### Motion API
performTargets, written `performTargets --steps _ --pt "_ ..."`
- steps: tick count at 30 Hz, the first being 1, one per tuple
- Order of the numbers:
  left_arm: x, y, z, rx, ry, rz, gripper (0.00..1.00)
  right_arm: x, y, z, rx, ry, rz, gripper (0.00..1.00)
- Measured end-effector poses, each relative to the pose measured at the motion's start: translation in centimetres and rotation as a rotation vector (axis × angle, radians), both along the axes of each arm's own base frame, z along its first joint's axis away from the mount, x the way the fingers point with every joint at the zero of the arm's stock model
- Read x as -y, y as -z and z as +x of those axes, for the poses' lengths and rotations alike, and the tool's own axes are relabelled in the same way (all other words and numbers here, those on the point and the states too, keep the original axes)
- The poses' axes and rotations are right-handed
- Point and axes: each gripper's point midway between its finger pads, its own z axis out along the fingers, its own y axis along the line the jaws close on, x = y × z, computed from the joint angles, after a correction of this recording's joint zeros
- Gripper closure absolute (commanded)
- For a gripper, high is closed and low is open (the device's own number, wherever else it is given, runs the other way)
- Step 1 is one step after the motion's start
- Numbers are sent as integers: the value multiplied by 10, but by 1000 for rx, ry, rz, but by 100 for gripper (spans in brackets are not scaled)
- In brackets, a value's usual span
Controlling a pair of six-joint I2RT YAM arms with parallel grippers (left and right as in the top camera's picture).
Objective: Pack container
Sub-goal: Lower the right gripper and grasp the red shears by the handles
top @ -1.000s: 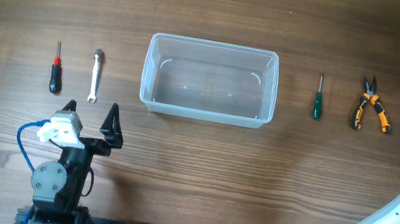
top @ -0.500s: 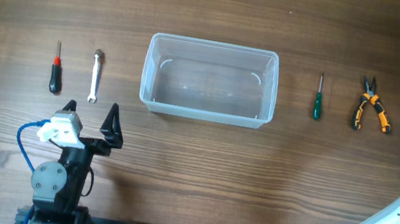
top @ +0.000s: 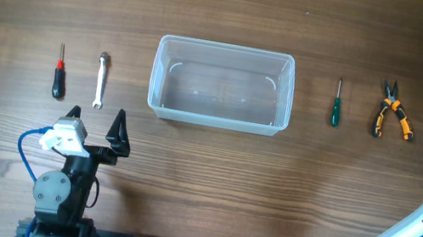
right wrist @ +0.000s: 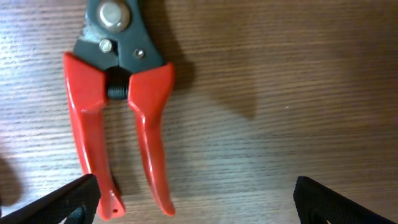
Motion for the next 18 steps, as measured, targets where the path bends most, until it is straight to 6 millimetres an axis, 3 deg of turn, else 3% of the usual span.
performTargets --steps 7,15,18 --pt "0 0 0 0 0 0 0 4 1 4 14 1 -18 0" --pt "0 0 0 0 0 0 0 0 30 -2 -37 1 22 0" --pt "0 0 0 0 0 0 0 1 30 -2 -38 2 17 0"
